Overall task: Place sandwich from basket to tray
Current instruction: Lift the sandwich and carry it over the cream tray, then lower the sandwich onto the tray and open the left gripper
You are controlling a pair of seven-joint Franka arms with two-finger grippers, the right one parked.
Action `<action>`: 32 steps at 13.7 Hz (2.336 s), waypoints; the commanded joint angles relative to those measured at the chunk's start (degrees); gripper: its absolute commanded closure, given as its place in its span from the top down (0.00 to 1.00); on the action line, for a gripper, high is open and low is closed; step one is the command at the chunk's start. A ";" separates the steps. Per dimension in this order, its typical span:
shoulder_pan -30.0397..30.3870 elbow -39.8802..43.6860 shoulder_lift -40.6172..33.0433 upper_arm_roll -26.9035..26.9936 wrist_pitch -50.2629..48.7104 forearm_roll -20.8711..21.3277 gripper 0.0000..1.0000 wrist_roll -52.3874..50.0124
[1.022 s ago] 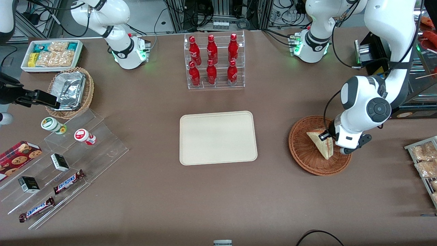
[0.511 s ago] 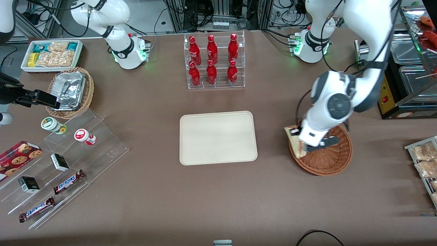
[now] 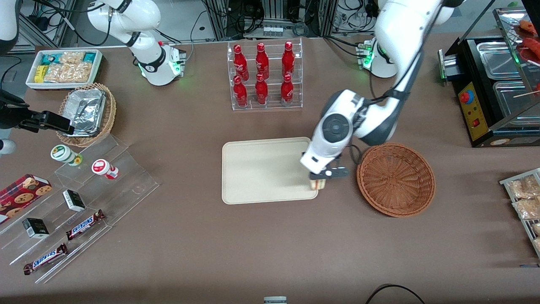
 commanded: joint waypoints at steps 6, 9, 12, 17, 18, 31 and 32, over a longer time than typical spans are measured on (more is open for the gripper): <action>-10.73 15.56 11.61 1.12 -3.21 3.67 0.00 -12.54; -11.61 18.91 13.64 1.12 -4.98 5.18 0.00 -15.46; -12.05 20.32 14.78 1.12 -4.98 5.18 0.00 -16.77; -12.23 22.34 16.72 1.03 -4.71 5.09 0.31 -19.07; -12.23 22.34 16.63 1.03 -4.71 5.18 0.99 -18.98; -8.03 29.38 9.79 1.21 -18.32 4.57 1.00 -14.50; -5.49 28.59 8.12 0.95 -18.51 4.48 1.00 -14.23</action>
